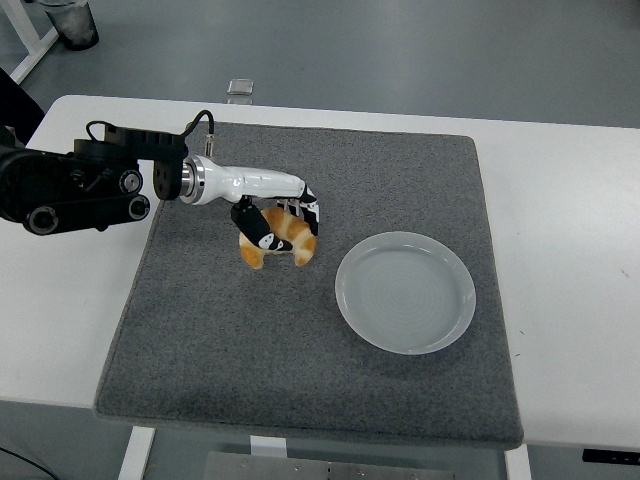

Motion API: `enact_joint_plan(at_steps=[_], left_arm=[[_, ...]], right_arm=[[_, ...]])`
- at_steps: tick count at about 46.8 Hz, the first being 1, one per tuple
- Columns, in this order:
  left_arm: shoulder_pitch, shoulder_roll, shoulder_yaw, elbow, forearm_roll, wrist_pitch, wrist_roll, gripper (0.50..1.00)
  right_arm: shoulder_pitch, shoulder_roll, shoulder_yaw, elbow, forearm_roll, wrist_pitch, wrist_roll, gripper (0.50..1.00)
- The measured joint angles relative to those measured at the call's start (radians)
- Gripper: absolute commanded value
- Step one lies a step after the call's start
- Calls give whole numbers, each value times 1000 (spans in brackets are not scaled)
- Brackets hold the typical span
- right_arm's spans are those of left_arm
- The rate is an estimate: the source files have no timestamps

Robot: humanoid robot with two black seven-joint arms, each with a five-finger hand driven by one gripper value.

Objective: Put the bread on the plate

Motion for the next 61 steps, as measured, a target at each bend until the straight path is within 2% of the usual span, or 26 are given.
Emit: enact_joint_plan(at_steps=[5, 21, 27, 32, 38, 46, 53, 61], left_arm=[[-70, 15, -25, -7, -13, -14, -3, 500], [-214, 33, -160, -10, -19, -133, -11, 500], [-238, 2, -171, -10, -2, -139, -44, 500], [-245, -87, -174, -7, 5, -130, -83, 500], [-245, -166, -175, 5, 14, -118, -111, 500], [-211, -278, -162, 71, 61, -102, -119, 500], [-148, -324, -160, 120, 128, -102, -120, 500], [-51, -342, -158, 140, 212, -103, -120, 500]], right_arm=[[0, 0, 0, 0, 0, 0, 0, 952], [0, 0, 0, 0, 0, -1, -1, 952], [0, 0, 0, 0, 0, -1, -1, 952], [-1, 0, 0, 0, 0, -1, 0, 952], [0, 0, 0, 0, 0, -1, 0, 952], [0, 0, 0, 0, 0, 0, 0, 952], [0, 0, 0, 0, 1, 0, 0, 952], [0, 0, 0, 0, 2, 0, 0, 952]])
